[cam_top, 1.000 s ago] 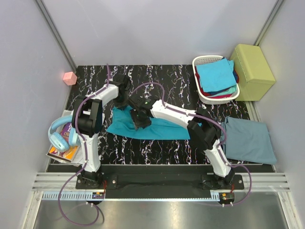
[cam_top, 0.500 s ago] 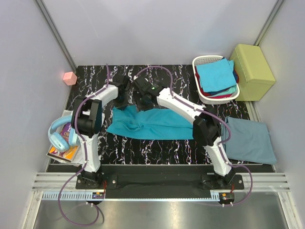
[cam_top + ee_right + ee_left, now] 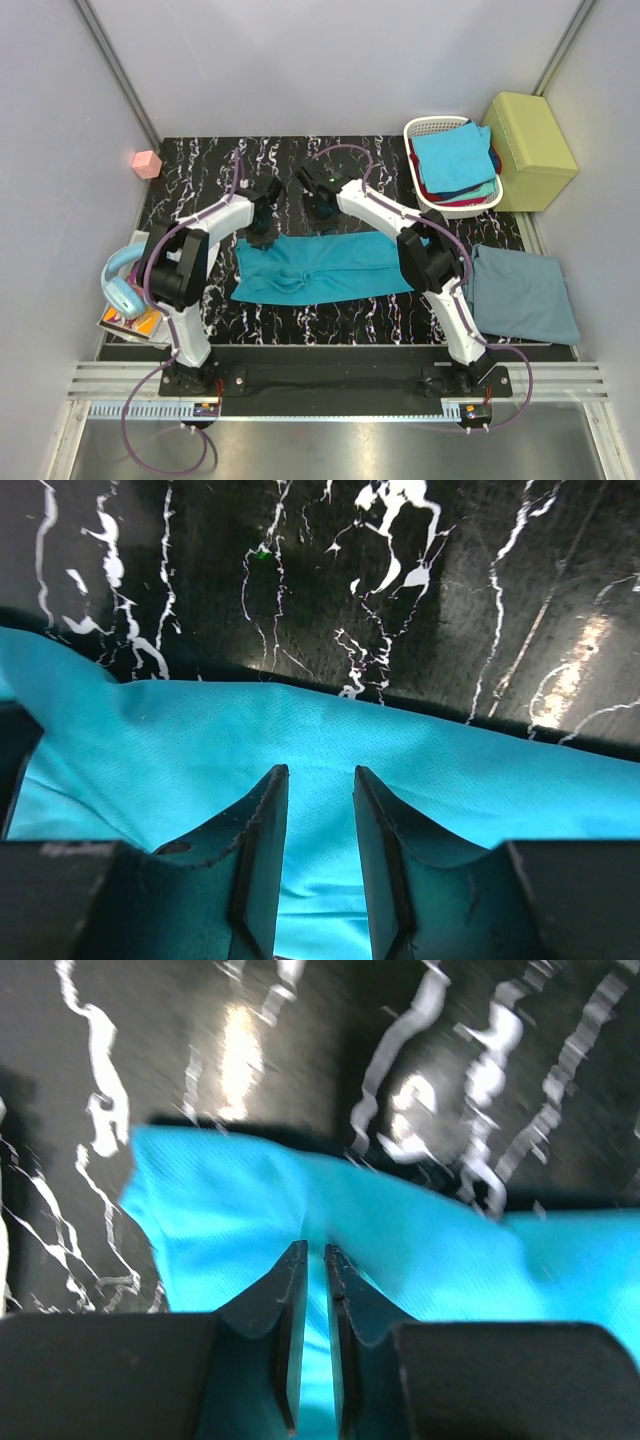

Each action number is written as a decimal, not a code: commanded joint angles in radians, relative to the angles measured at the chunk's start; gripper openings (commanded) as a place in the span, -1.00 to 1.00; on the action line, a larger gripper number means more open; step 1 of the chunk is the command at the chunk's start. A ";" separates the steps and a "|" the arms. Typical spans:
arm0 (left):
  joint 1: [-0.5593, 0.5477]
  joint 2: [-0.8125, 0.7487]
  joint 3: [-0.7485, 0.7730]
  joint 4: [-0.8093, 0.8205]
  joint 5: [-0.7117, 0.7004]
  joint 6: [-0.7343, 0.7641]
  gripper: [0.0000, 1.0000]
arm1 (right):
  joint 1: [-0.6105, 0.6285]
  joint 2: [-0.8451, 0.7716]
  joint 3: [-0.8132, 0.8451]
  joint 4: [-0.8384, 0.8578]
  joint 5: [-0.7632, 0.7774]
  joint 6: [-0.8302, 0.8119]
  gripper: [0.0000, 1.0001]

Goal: Fold and stack the t-shirts
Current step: Fold the other side of the tshirt into a rectangle

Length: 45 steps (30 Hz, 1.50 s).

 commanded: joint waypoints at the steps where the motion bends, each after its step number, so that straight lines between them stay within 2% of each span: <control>1: -0.003 -0.073 0.007 0.012 -0.060 0.007 -0.63 | 0.001 0.014 0.005 0.023 -0.031 -0.012 -0.21; 9: 0.004 -0.055 0.076 -0.014 -0.034 0.015 -0.63 | 0.001 -0.047 -0.038 0.036 -0.016 -0.012 -0.21; 17: -0.017 -0.064 0.002 0.013 -0.003 -0.004 -0.69 | 0.001 -0.087 -0.146 0.067 -0.008 -0.011 -0.23; 21: -0.019 -0.018 -0.010 0.036 0.014 -0.010 -0.71 | 0.000 -0.087 -0.167 0.070 -0.005 -0.006 -0.23; 28: -0.017 0.088 0.083 0.035 0.046 -0.001 -0.74 | -0.042 -0.056 -0.150 0.072 -0.007 -0.008 -0.25; 29: -0.017 0.112 0.095 0.033 0.047 -0.002 -0.74 | -0.052 -0.046 -0.147 0.072 -0.019 -0.005 -0.28; 34: -0.014 0.178 0.192 0.010 0.061 -0.002 -0.84 | -0.106 -0.024 -0.130 0.072 -0.045 0.000 -0.70; 41: 0.003 0.252 0.295 -0.028 0.057 0.005 -0.85 | -0.137 0.037 -0.058 0.058 -0.085 0.008 -0.77; 45: 0.027 0.289 0.352 -0.040 0.057 0.016 -0.85 | -0.137 0.094 0.063 0.021 -0.094 0.012 -0.77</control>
